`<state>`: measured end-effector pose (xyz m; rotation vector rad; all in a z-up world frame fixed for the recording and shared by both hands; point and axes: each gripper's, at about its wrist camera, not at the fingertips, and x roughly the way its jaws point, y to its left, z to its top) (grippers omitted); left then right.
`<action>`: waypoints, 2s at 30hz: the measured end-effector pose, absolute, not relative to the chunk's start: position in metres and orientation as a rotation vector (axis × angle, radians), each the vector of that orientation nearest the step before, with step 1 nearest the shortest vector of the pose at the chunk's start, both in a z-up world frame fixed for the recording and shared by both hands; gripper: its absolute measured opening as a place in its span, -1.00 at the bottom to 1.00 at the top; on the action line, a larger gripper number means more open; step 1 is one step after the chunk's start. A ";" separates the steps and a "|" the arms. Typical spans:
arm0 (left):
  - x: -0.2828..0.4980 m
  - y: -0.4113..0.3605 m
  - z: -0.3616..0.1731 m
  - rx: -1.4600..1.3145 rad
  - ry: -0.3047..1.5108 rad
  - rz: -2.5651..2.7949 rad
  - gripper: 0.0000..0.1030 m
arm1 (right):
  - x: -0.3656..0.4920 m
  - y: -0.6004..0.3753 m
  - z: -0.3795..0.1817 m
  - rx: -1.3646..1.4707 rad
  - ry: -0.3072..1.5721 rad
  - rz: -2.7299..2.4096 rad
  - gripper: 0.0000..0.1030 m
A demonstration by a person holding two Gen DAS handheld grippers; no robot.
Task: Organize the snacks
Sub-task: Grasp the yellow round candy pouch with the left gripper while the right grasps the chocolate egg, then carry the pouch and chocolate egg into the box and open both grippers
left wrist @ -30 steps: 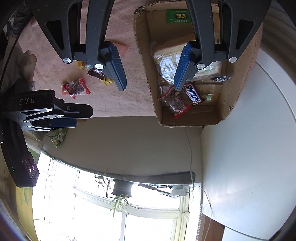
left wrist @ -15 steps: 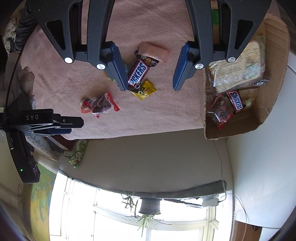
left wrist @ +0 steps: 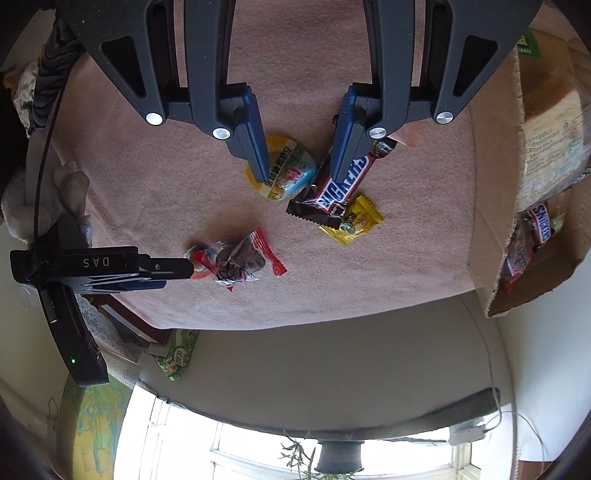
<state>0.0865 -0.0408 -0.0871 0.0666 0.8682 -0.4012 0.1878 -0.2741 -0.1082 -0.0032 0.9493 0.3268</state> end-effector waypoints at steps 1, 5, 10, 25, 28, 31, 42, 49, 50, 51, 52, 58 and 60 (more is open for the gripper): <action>0.086 -0.045 -0.089 0.078 0.875 -0.408 -0.36 | 0.188 -0.273 -0.110 -0.006 0.950 0.334 0.58; 0.088 -0.054 -0.095 0.101 0.892 -0.393 -0.35 | 0.187 -0.267 -0.117 -0.028 0.961 0.354 0.58; 0.094 -0.062 -0.099 0.093 0.915 -0.397 -0.10 | 0.189 -0.258 -0.123 -0.065 0.964 0.359 0.57; 0.104 -0.071 -0.103 0.131 0.917 -0.378 -0.20 | 0.201 -0.219 -0.131 -0.211 0.956 0.337 -0.07; 0.100 -0.071 -0.103 0.141 0.911 -0.375 -0.23 | 0.201 -0.218 -0.132 -0.217 0.955 0.334 -0.10; 0.100 -0.072 -0.102 0.139 0.908 -0.375 -0.26 | 0.198 -0.219 -0.131 -0.214 0.954 0.336 -0.13; 0.089 -0.056 -0.082 0.096 0.846 -0.392 -0.29 | 0.175 -0.237 -0.110 -0.183 0.921 0.327 -0.17; 0.081 -0.037 -0.063 0.070 0.783 -0.372 -0.29 | 0.160 -0.234 -0.089 -0.176 0.885 0.333 -0.17; 0.081 -0.034 -0.061 0.067 0.774 -0.365 -0.29 | 0.158 -0.231 -0.085 -0.176 0.879 0.339 -0.17; 0.083 -0.033 -0.058 0.063 0.767 -0.359 -0.29 | 0.157 -0.228 -0.082 -0.176 0.873 0.344 -0.17; 0.083 -0.030 -0.055 0.057 0.762 -0.352 -0.29 | 0.155 -0.225 -0.079 -0.176 0.866 0.349 -0.17; 0.082 0.002 -0.044 0.009 0.724 -0.305 -0.29 | 0.145 -0.200 -0.058 -0.167 0.827 0.406 -0.17; 0.081 0.011 -0.042 -0.009 0.715 -0.285 -0.29 | 0.141 -0.190 -0.053 -0.174 0.816 0.429 -0.17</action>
